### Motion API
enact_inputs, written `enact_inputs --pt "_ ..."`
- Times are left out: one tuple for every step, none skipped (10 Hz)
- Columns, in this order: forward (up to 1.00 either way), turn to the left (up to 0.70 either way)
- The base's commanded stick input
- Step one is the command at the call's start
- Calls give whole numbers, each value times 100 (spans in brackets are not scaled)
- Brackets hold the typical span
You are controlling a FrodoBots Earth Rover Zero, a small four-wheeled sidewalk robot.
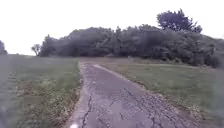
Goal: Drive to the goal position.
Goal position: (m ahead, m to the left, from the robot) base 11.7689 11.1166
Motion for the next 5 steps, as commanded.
enact_inputs --pt "70 21" --pt "70 35" --pt "70 35" --pt "70 35" --pt "70 35"
